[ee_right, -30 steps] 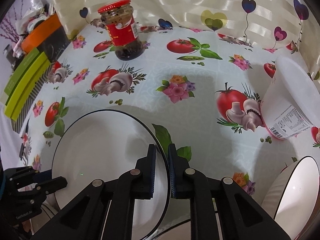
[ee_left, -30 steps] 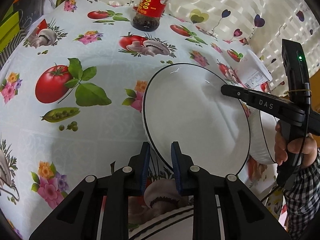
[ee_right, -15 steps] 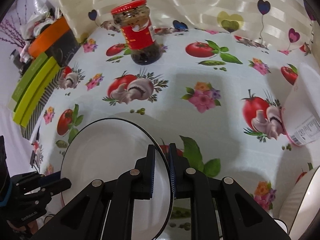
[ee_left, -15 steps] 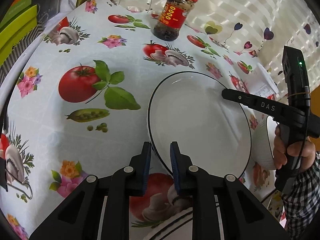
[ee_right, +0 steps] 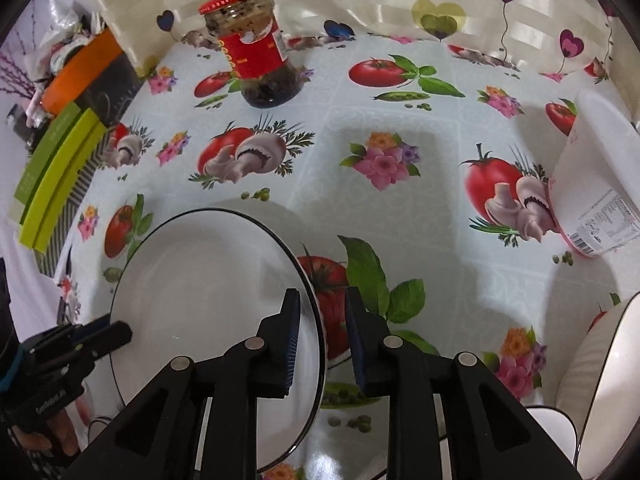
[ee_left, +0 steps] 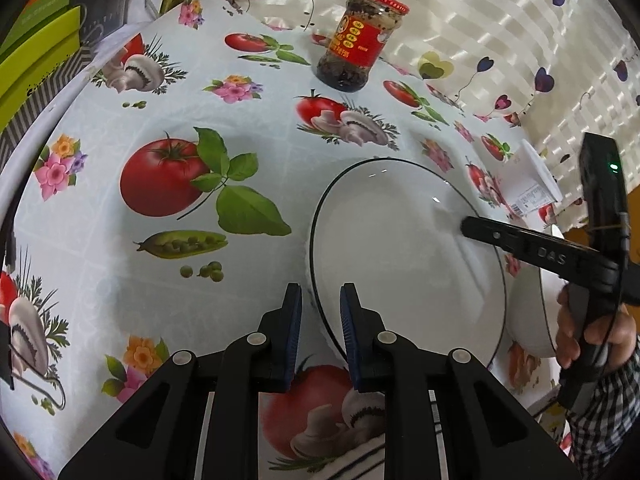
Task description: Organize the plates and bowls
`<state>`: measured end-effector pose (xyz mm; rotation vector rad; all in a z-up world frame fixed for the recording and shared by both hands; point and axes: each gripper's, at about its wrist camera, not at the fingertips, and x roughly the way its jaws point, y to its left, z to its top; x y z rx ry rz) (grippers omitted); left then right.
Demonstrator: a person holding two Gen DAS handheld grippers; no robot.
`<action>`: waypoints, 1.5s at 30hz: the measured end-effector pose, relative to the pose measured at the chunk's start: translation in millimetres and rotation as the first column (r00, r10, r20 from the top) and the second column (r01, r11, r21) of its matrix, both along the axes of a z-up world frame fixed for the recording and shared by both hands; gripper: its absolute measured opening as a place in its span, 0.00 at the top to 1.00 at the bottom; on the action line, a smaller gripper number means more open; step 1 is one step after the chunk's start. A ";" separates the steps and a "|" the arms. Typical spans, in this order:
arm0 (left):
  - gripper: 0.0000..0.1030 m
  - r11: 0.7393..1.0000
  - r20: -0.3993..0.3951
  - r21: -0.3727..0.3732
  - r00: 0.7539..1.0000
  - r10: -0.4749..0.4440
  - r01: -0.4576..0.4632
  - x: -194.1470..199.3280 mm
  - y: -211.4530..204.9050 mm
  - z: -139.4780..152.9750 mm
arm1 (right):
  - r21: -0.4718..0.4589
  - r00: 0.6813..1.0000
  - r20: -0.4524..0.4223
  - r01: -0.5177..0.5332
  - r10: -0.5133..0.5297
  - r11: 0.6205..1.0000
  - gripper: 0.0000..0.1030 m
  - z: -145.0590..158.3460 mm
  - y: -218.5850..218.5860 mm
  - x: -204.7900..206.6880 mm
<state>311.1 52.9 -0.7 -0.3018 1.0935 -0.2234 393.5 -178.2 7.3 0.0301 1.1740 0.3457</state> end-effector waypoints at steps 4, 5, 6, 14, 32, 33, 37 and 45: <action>0.80 1.000 0.004 0.000 1.000 -0.002 0.002 1.3 -0.9 -2.3 | 0.017 1.000 0.004 -0.022 0.022 1.000 0.78 2.2 5.3 -6.1; 0.80 1.000 0.003 0.002 1.000 -0.001 0.001 1.9 -0.8 -2.6 | -0.005 1.000 0.013 -0.023 0.023 1.000 0.78 1.9 8.0 -7.8; 0.80 1.000 0.002 0.000 1.000 -0.001 0.001 2.2 -0.3 -3.0 | -0.009 1.000 0.016 -0.021 0.022 1.000 0.78 1.6 8.7 -7.6; 0.80 1.000 -0.010 0.000 1.000 -0.017 0.017 0.4 -4.3 -6.5 | -0.037 0.999 0.016 -0.039 0.039 0.999 0.78 -3.3 13.4 -6.8; 0.80 1.000 -0.036 -0.017 0.999 -0.011 0.010 -4.8 -6.4 -8.7 | -0.001 1.000 0.026 0.002 -0.002 1.000 0.85 -1.0 7.8 -8.3; 0.80 1.000 -0.036 -0.020 0.999 -0.006 0.005 -4.7 -5.5 -8.9 | 0.004 1.000 0.026 0.005 -0.005 1.000 0.85 -0.7 7.5 -8.5; 0.80 1.000 -0.029 -0.013 0.999 0.014 -0.014 -4.6 -1.9 -5.7 | 0.016 1.000 0.020 0.005 -0.006 1.000 0.85 -0.2 9.6 -9.7; 0.80 0.999 0.006 -0.015 0.999 0.040 -0.040 -5.1 6.4 9.1 | 0.059 1.000 0.024 0.014 -0.015 0.998 0.85 8.8 11.9 -13.1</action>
